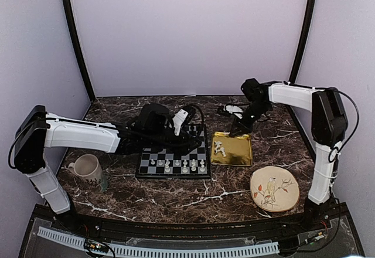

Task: Set up the chess pieces on the board
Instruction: Pick up the bishop from the storage box, then pass from the right arm to the left

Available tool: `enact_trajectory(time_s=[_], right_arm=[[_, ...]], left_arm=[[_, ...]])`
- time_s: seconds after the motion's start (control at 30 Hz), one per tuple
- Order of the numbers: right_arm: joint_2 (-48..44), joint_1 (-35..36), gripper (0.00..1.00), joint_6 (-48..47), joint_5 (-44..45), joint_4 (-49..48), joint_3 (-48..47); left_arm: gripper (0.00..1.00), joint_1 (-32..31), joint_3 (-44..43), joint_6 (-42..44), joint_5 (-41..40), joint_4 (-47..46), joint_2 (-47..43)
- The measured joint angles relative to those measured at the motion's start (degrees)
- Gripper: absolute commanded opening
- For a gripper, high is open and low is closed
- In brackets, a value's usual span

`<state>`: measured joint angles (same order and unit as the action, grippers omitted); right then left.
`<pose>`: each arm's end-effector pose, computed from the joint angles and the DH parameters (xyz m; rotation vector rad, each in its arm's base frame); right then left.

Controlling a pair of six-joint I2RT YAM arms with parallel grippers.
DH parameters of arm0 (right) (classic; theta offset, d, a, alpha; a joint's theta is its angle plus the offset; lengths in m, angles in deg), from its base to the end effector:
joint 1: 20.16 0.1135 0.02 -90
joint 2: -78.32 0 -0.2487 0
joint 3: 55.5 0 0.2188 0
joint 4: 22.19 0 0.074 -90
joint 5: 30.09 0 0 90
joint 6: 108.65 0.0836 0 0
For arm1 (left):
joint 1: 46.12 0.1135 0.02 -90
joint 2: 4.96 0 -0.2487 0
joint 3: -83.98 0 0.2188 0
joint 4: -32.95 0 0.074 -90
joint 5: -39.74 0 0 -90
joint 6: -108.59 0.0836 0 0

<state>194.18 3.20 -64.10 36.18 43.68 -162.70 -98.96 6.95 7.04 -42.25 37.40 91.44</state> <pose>0.3400 0.1835 0.1593 -1.6232 2.2309 0.4969 0.2309 -0.3239 0.2248 0.8244 1.9181 -0.8477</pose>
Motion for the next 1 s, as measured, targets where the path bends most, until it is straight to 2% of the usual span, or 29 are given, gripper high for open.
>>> enact_trajectory(time_s=[0.2,0.43,0.73,1.0], right_arm=[[-10.2,-1.4,0.14,9.5,-11.7,-5.0,4.0],[-10.9,-0.9,0.14,18.7,-22.1,-8.7,5.2],[-10.4,0.0,0.15,21.8,-26.0,-9.7,5.7],[-10.4,0.7,0.15,22.2,-26.5,-9.7,5.8]], left_arm=[[0.43,4.7,1.8,-11.1,4.8,-12.6,1.4],[0.44,6.1,1.6,-21.5,6.7,-27.9,8.8],[0.42,5.9,-5.0,-31.5,10.0,-33.4,17.3],[0.33,5.9,-8.8,-36.1,12.6,-35.6,20.3]])
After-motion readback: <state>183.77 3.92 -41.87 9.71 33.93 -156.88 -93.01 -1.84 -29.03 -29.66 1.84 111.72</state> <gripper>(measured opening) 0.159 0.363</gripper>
